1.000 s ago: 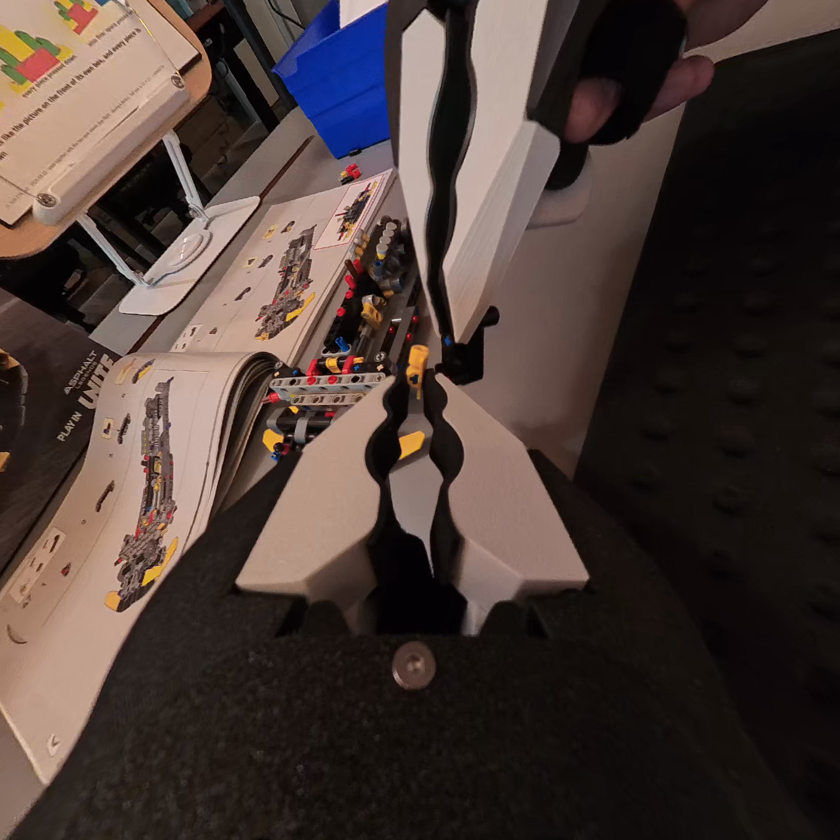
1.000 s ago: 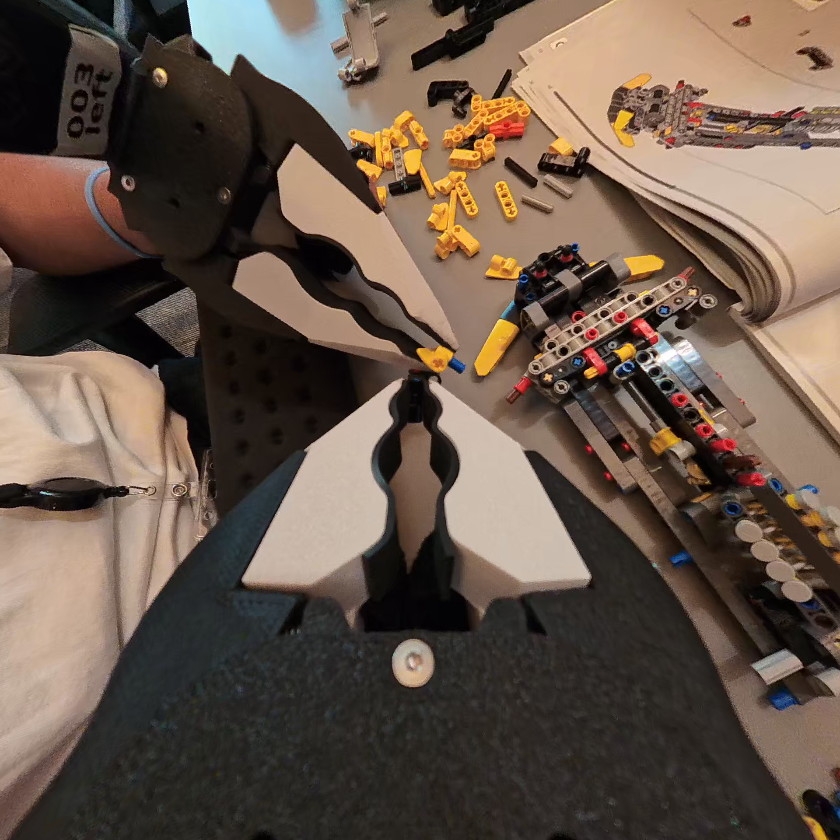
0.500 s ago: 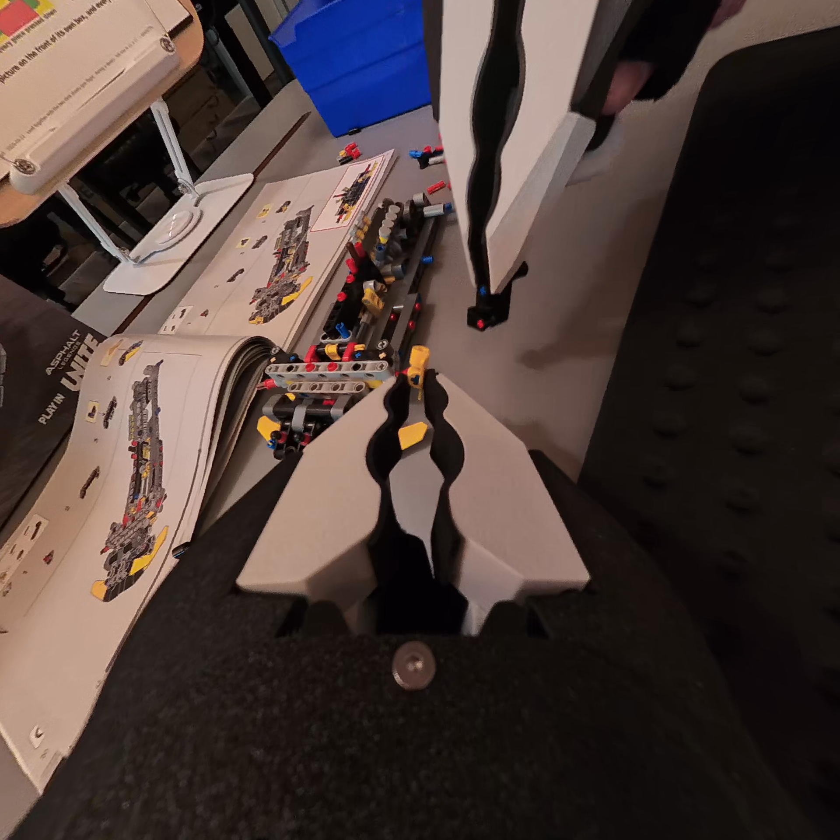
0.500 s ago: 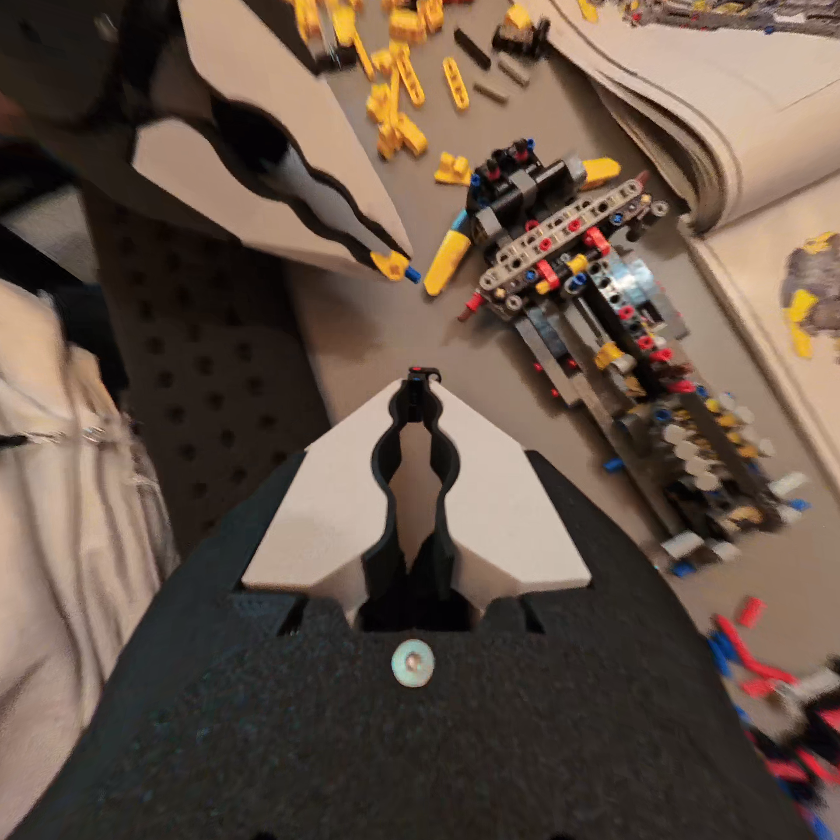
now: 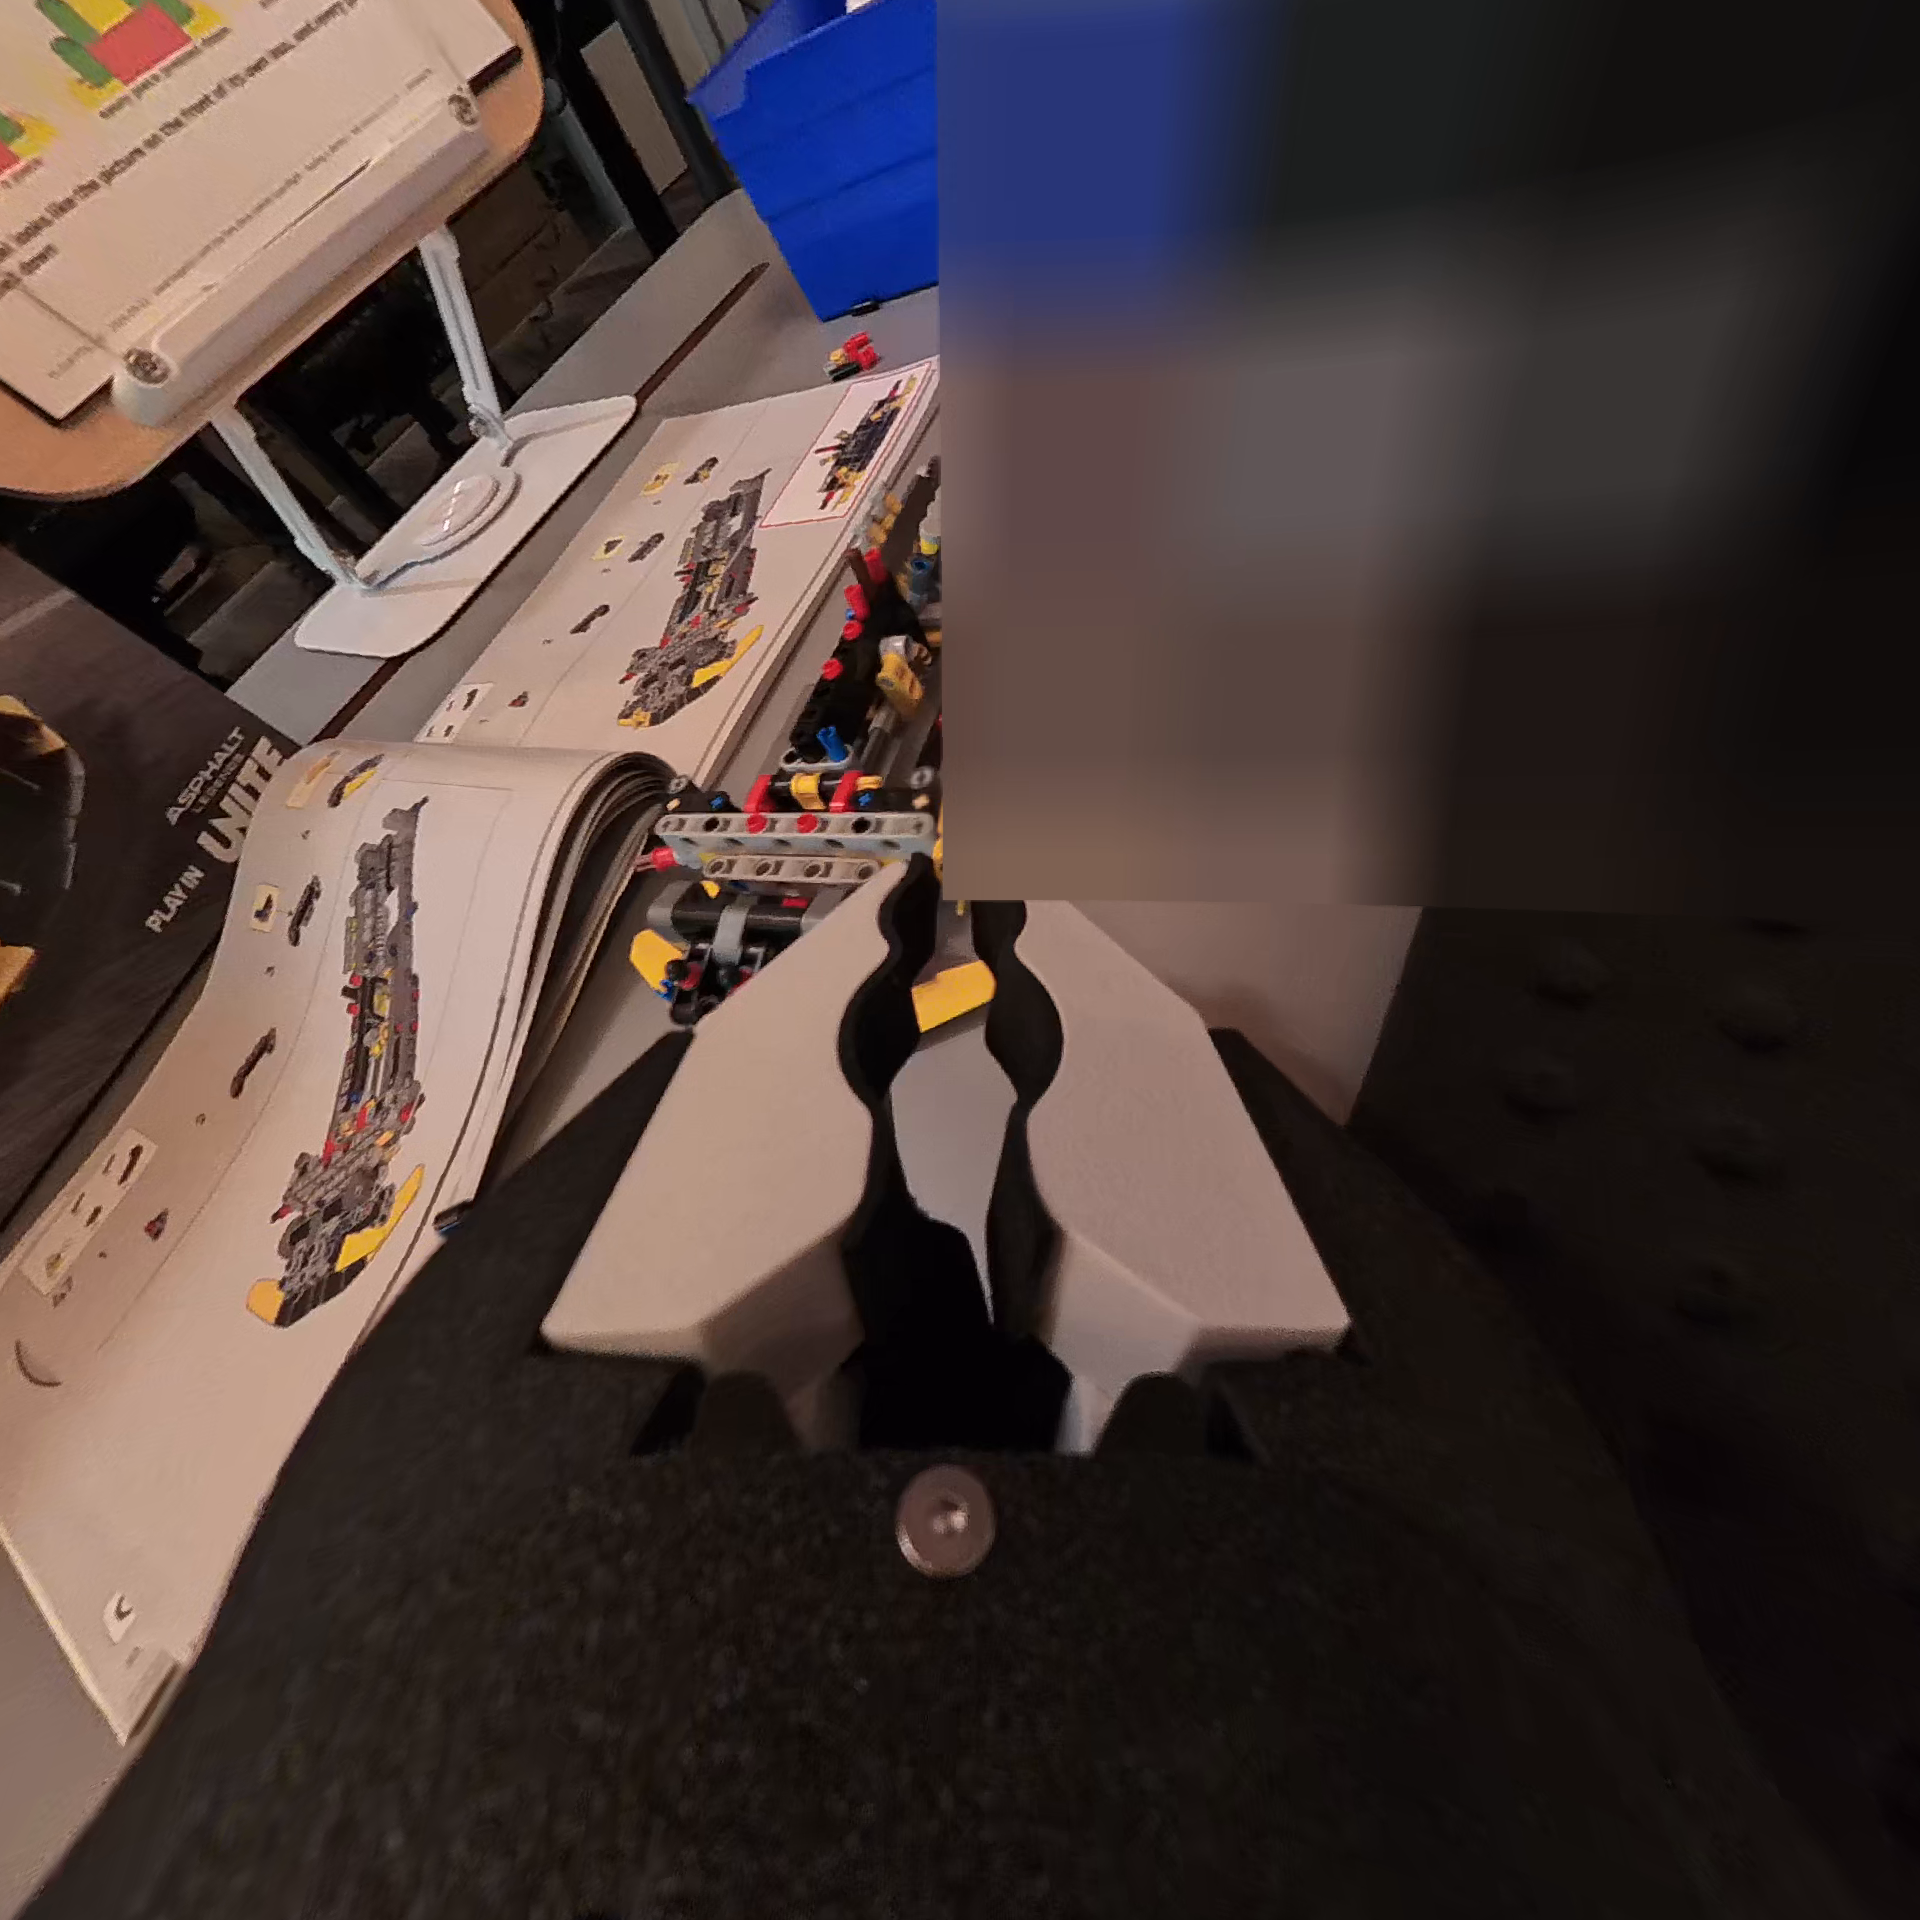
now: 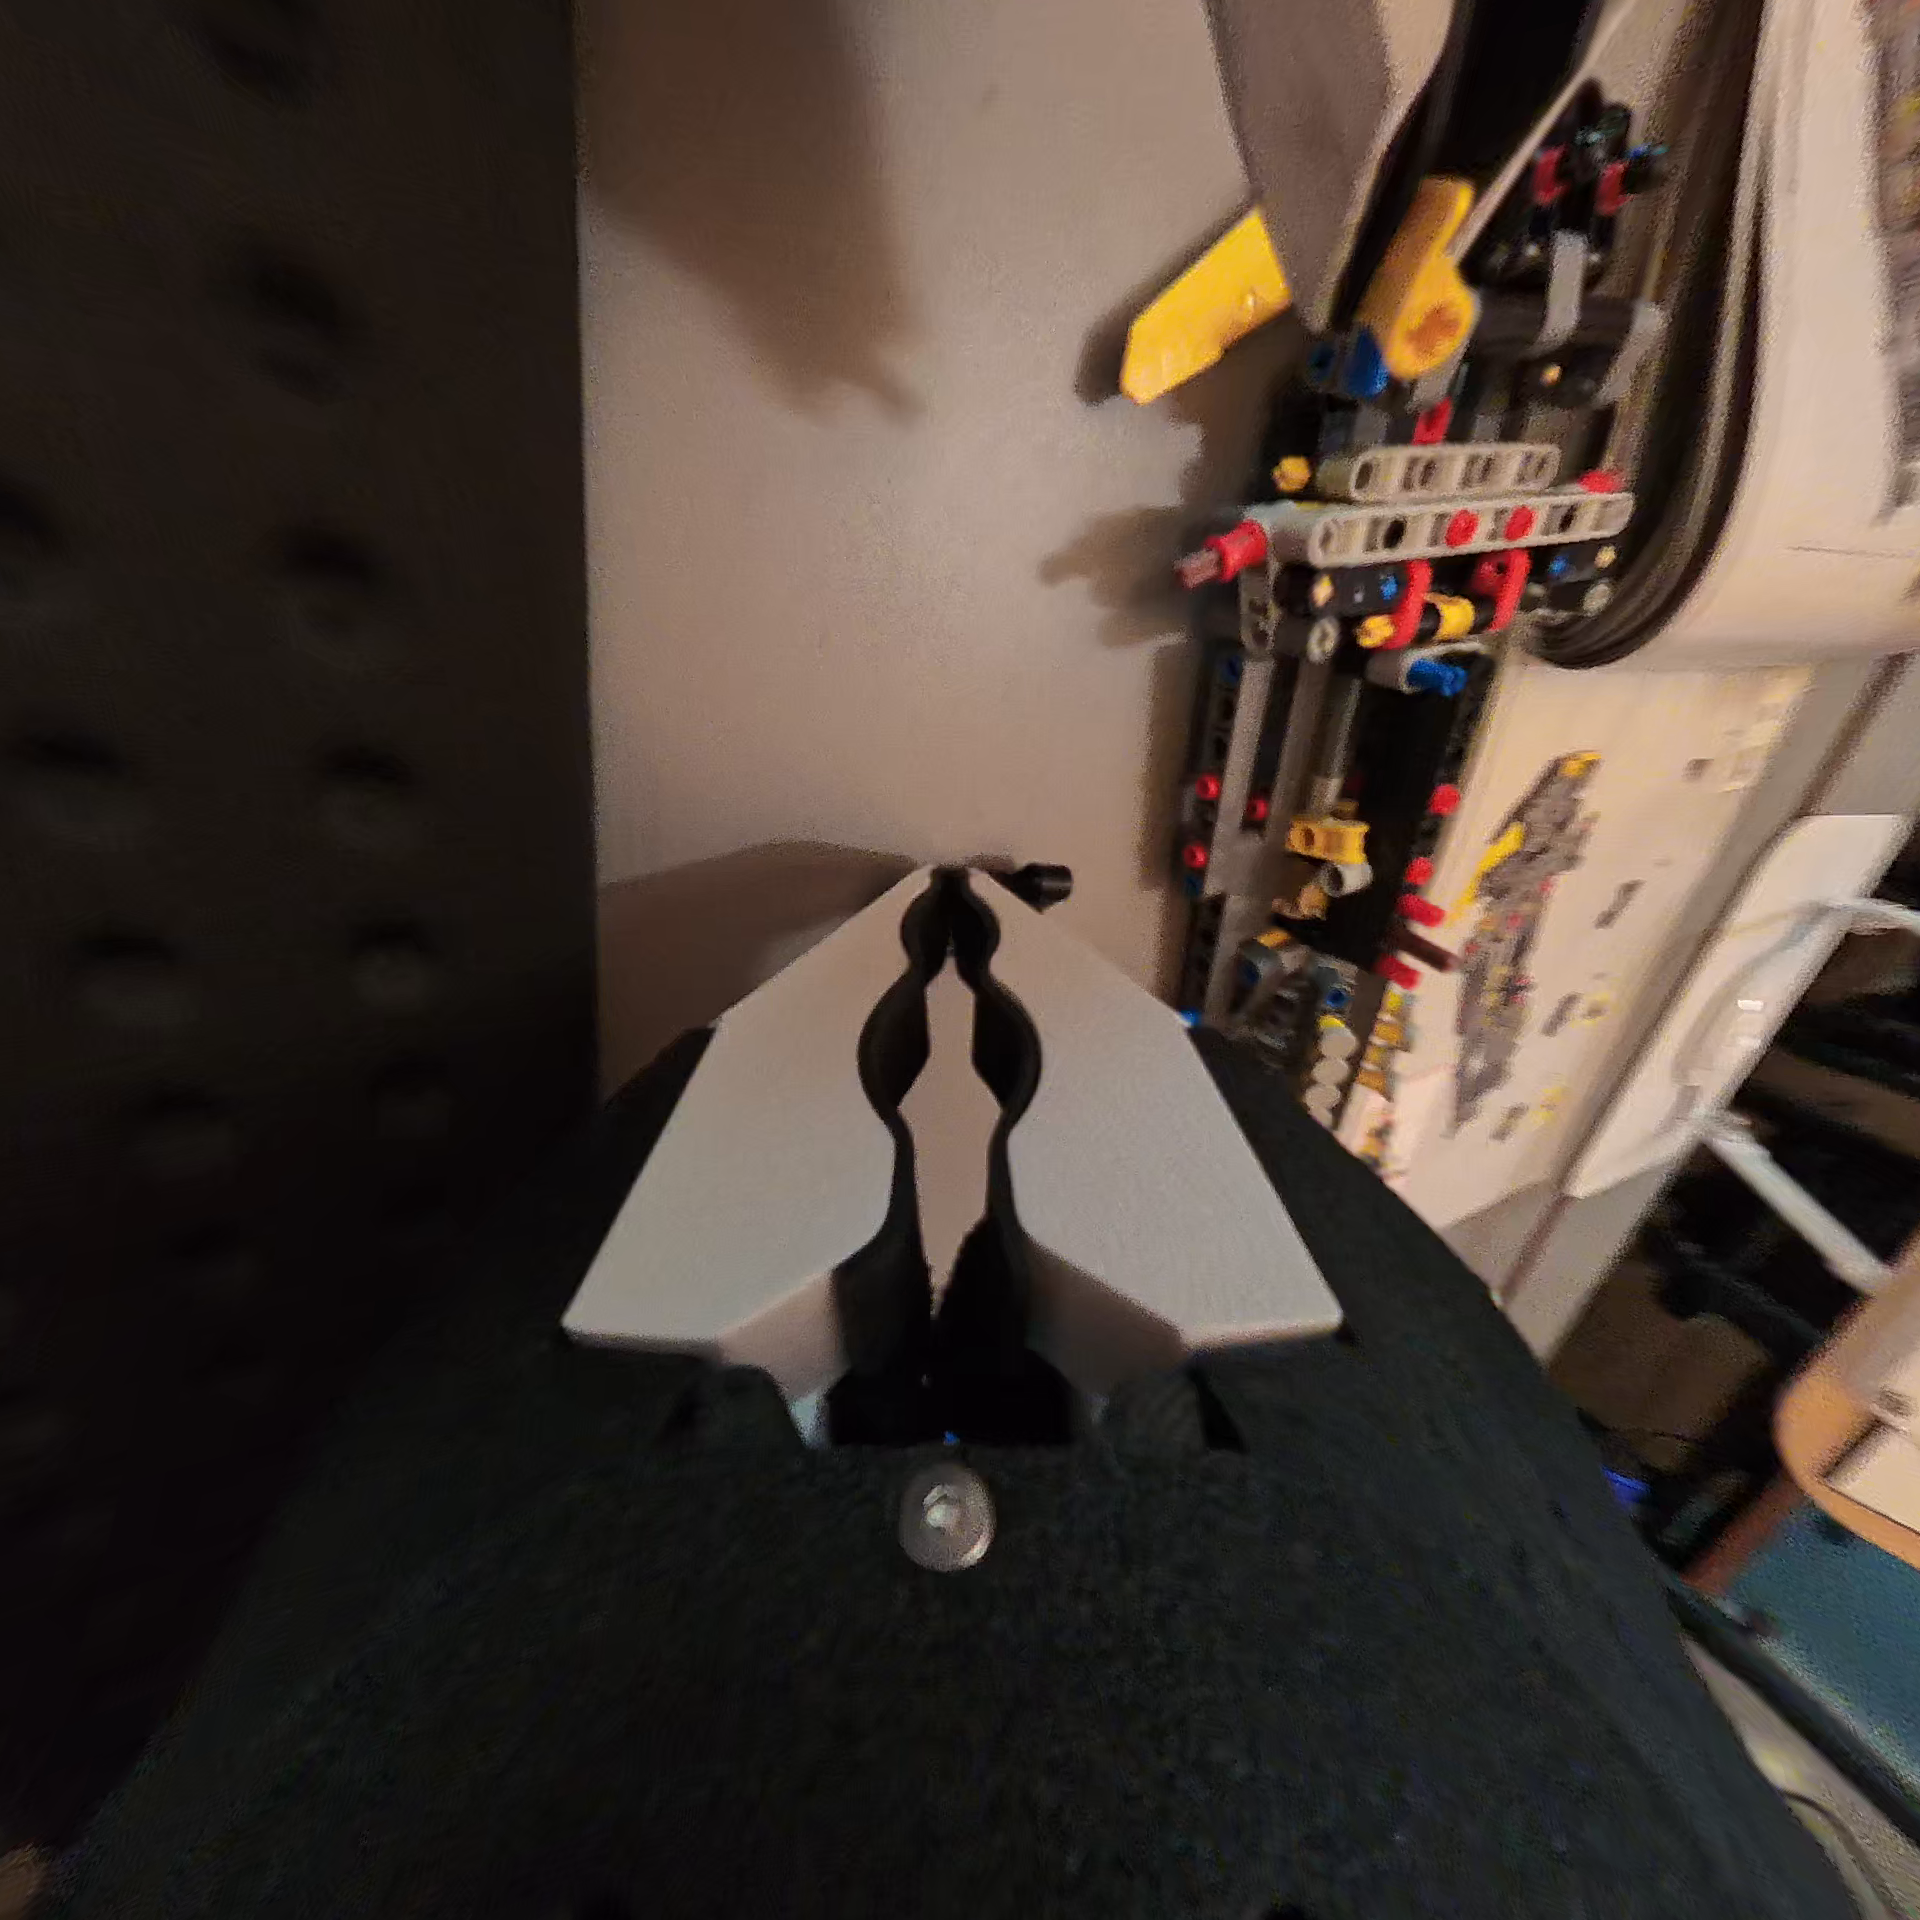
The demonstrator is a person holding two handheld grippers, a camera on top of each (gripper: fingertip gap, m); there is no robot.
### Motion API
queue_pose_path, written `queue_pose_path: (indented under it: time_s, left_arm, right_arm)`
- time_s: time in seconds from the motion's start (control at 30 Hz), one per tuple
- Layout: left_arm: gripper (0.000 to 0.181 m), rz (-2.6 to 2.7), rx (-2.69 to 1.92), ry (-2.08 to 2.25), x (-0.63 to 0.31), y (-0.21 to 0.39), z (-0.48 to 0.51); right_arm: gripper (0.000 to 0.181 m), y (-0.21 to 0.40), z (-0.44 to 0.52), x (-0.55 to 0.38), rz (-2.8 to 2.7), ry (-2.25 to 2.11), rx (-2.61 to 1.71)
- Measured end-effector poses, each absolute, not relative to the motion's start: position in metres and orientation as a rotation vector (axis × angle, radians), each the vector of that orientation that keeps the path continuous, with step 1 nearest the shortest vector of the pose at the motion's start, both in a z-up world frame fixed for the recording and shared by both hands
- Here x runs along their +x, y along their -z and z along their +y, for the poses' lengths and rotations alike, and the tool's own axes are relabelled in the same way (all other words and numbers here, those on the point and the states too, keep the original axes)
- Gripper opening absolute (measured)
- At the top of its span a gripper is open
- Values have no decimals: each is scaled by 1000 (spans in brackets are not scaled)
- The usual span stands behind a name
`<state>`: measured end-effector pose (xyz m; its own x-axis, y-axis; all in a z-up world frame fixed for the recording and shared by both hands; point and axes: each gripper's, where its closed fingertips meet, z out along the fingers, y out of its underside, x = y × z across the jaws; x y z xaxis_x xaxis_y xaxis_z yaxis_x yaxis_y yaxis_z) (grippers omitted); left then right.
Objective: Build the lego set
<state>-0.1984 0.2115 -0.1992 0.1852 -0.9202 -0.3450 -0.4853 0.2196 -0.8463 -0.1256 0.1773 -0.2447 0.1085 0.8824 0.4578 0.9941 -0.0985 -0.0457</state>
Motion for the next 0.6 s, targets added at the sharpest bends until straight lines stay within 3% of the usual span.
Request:
queue_pose_path:
  time_s: [0.07, 0.17, 0.4, 0.5, 0.6]
  left_arm:
    - [5, 1414, -1448, 530, -202, 198, 218]
    - [5, 1351, -1486, 565, -210, 194, 227]
    - [5, 1265, -1507, 687, -220, 183, 233]
    - [5, 1281, -1507, 696, -218, 184, 231]
    - [5, 1308, -1494, 678, -217, 187, 228]
  right_arm:
    - [0, 245, 176, -143, -1797, 298, -2132]
    - [16, 243, 183, -156, -1710, 123, -2155]
    - [30, 217, 190, -93, -1335, -437, -2239]
    - [30, 223, 176, -95, -1247, -784, -2209]
    - [31, 235, 179, -99, -1242, -760, -2143]
